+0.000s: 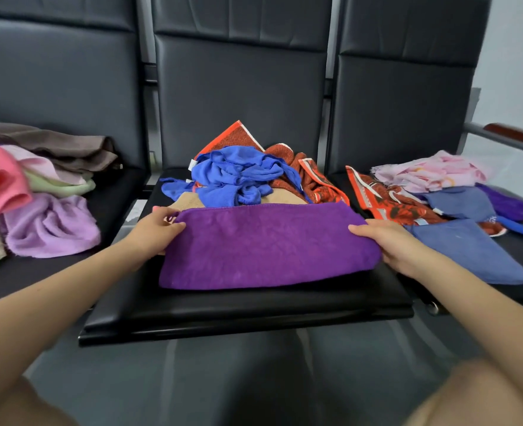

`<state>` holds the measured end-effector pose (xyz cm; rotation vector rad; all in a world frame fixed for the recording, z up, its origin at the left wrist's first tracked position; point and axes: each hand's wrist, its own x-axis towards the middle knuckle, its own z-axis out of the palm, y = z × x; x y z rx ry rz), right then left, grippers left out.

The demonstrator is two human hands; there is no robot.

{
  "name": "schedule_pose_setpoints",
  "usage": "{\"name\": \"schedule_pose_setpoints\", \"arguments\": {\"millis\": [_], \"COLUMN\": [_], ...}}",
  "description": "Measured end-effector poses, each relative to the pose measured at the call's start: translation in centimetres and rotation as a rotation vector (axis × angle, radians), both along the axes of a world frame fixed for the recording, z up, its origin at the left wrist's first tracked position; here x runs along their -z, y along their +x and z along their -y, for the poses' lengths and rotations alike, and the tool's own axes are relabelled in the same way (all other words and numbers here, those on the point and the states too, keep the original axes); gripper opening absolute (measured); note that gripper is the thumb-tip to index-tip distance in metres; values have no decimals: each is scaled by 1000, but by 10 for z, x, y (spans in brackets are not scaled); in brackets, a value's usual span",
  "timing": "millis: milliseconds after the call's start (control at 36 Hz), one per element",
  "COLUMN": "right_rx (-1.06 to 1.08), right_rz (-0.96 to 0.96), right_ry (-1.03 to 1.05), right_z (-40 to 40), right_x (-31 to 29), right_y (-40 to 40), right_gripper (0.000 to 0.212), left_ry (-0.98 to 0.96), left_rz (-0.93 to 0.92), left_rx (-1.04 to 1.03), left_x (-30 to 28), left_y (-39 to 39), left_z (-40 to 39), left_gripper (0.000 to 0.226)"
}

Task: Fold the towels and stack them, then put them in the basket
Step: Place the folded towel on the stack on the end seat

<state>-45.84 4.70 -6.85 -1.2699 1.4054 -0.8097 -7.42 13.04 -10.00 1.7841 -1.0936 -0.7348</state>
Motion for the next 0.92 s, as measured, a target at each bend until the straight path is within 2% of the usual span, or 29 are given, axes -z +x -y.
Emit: {"name": "schedule_pose_setpoints", "arguments": {"millis": [139,222,306,389,444,556,611,722,833,917], "right_rx": [90,91,34,-62,-137,-485,-570,-539,-436,-382], "right_rz": [112,225,334,377,374,210,69,-91,-285,-353], "right_ry": [-101,-119,-120,-124,-131,-72,-75,-194,-339,-321], "right_z": [-13,-22,-30,-38,-44,-58,-61,-51,-38,-28], "right_x": [-22,-36,-48,-52,-48,-35,-30,-27,-21,-14], "right_y": [12,36,68,105,128,164,170,163,138,119], "right_gripper": [37,32,31,27,26,13,22,23,13,9], "left_ry": [-52,-104,-166,-169,-156,-116,-73,25,48,77], "left_rz": [109,262,331,295,201,65,59,67,159,220], "left_rx": [-43,-67,-105,-98,-77,-16,36,101,33,16], "left_x": [-2,-9,-19,-26,-28,-27,-26,-22,-18,-17], "left_y": [-1,-3,-4,-5,-8,-19,-26,-38,-43,-45], "left_z": [-5,-11,-19,-24,-26,-31,-30,-25,-15,-12], "left_gripper": [31,29,28,25,20,21,19,18,47,48]}}
